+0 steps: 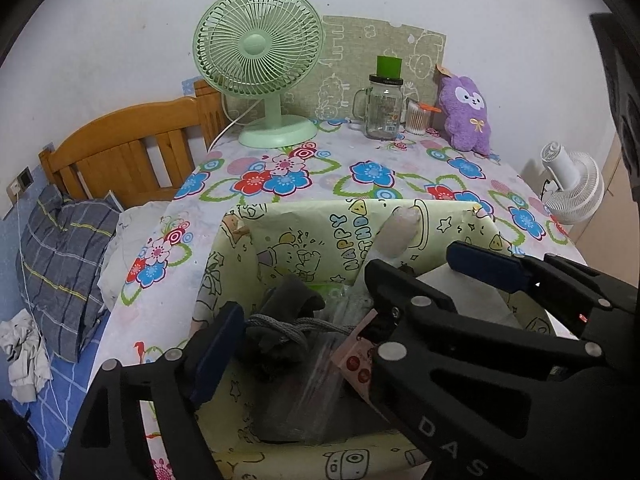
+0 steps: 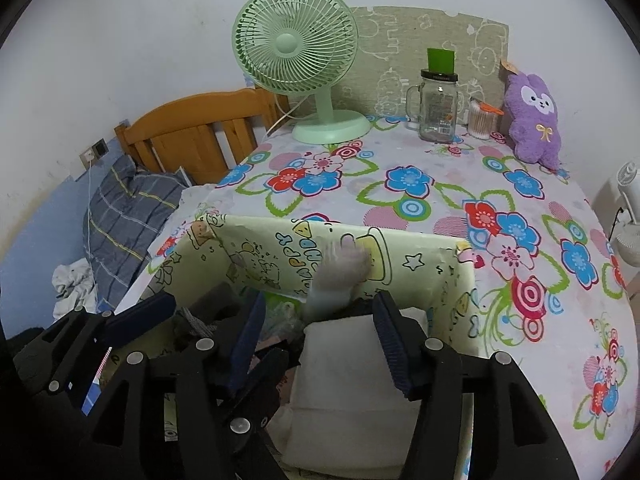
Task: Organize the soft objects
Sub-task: 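Lower and open the left tool in the basket while the right tool releases the tissue pack inside, then withdraw both open tools up from the basket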
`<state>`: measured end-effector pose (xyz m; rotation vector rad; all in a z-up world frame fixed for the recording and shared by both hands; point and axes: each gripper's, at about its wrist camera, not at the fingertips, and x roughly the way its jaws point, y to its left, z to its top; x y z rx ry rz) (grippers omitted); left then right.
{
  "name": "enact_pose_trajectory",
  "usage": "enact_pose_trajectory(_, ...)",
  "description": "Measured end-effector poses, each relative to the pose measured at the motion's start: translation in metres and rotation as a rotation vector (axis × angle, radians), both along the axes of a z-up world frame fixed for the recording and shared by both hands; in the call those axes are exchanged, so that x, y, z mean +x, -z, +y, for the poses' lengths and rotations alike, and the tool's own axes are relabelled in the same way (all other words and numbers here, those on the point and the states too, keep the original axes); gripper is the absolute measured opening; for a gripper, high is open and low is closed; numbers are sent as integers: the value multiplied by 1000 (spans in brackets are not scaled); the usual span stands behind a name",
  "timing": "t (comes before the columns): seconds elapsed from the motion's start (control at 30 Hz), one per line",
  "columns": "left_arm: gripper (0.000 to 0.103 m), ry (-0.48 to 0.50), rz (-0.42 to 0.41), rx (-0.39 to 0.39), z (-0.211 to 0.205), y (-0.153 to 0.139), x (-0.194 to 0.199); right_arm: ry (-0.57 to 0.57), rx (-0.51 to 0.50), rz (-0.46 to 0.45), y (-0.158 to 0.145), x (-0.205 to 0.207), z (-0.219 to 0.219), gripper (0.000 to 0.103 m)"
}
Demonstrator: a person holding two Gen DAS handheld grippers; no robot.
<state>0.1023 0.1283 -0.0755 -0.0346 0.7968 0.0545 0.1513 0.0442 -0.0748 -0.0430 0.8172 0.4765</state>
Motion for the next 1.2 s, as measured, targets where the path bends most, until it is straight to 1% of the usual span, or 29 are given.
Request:
enact_pose_trajectory(0.03,88,-2,0,3,0,0,0,1,-4,-6,-1,-1,-1,62)
enact_pose_trajectory(0.13,93,-13,-10,16,-3,-3,-1,6,-5,-21,-4,-3,-6,74)
enact_pose_trajectory(0.3,95,-30,-19,17,-5,-7,-3,8,8,-37,-9,-5,-11,79)
enact_pose_trajectory(0.5,96,-36,-33,31,-13,-14,-5,19,10,-42,-15,-9,-20,81)
enact_pose_trajectory(0.63,100,-39,-57,50,-22,-22,-8,35,17,-50,-22,-12,-29,82)
enact_pose_trajectory(0.8,101,-42,-74,54,-32,-30,-11,58,7,-69,-32,-17,-41,82)
enact_pose_trajectory(1.1,101,-19,-125,63,-56,-50,-20,106,21,-121,-52,-31,-70,83)
enact_pose_trajectory(1.2,101,-9,-139,55,-65,-56,-24,128,26,-131,-59,-36,-82,84)
